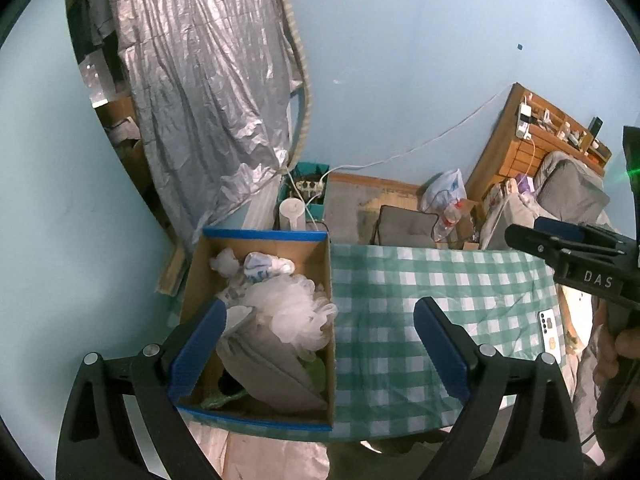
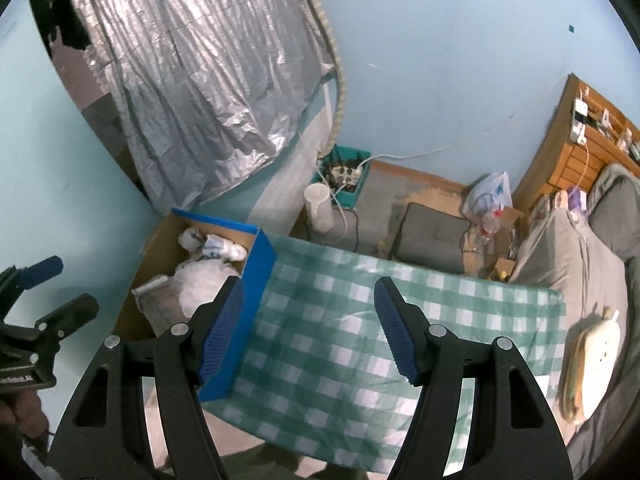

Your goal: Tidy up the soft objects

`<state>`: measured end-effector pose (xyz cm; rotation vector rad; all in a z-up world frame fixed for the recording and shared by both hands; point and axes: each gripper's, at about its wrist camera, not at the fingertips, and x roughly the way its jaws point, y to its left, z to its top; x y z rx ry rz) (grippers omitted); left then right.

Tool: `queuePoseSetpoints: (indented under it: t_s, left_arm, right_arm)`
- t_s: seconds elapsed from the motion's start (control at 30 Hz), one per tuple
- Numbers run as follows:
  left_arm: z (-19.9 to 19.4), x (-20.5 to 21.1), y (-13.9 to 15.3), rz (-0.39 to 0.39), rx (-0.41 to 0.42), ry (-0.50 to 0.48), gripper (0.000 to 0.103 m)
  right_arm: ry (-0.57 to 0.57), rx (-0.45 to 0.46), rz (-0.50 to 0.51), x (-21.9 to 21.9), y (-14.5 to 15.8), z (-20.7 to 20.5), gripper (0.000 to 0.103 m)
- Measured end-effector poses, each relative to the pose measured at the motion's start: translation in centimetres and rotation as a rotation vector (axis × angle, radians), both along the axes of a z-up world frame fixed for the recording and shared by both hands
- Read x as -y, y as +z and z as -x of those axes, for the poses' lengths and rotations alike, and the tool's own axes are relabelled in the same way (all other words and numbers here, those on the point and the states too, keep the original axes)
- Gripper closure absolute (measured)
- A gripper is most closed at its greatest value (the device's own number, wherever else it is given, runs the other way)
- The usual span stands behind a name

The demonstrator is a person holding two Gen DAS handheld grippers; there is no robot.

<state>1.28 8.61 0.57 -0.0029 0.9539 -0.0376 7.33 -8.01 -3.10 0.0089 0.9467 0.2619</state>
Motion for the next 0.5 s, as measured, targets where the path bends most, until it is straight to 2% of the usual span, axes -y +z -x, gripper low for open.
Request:
queuePoseSetpoints:
  t_s: [0.5]
  left_arm:
    - [0.2, 2.1, 0.2, -0.015, -0.002, -0.005, 0.007]
  right_arm:
    - [0.0, 0.009, -0.006, 1.4, 0.7, 0.3, 0.036]
